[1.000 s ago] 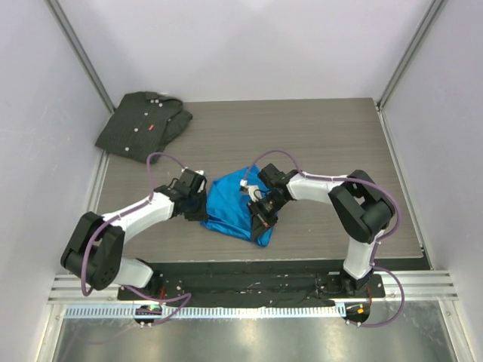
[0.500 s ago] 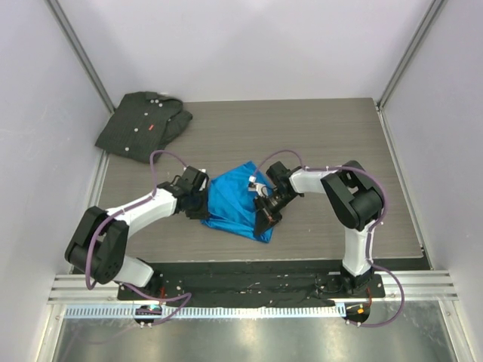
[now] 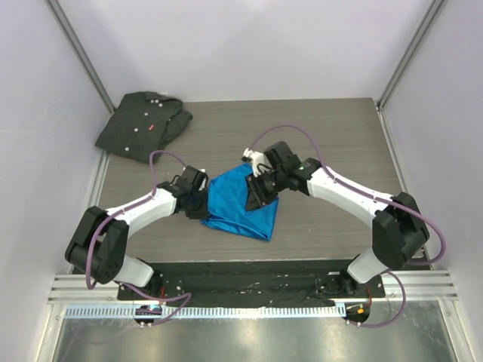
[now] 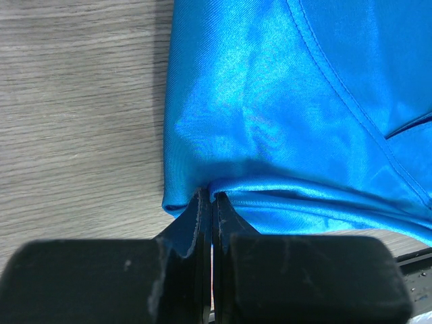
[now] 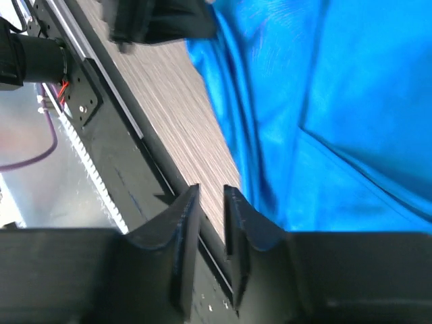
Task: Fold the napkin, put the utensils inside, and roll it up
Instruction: Roll the napkin with the utensil
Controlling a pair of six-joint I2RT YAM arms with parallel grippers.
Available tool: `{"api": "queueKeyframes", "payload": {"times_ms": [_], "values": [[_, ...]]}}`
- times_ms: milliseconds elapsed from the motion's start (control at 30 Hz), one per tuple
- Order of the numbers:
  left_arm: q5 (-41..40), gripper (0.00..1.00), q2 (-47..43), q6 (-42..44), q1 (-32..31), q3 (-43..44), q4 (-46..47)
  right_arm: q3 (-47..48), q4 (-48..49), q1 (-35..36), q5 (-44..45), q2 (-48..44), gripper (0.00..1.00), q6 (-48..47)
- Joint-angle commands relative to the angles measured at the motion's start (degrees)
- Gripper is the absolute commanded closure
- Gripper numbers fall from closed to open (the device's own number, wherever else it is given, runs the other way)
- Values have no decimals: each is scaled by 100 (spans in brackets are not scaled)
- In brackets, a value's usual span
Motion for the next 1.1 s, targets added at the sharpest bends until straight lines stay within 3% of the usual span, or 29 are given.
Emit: {"api": "queueKeyframes", "payload": {"times_ms": [0,100,333,933,1067], "values": [[64,100,51,-109,21,-16,-142,-68,696,589,564,186,77,671],[82,100,51,-126,21,-33,-134,-59,1145,871,546,546,84,1059],[108,100,69,-118,21,-24,-124,99,1444,1047,599,1206,91,1235],[302,100,-238,76,30,-24,-28,363,1233,968,1249,1962,94,972],[188,81,-484,-3,30,-7,-89,345,1198,907,1284,2067,95,998]]}}
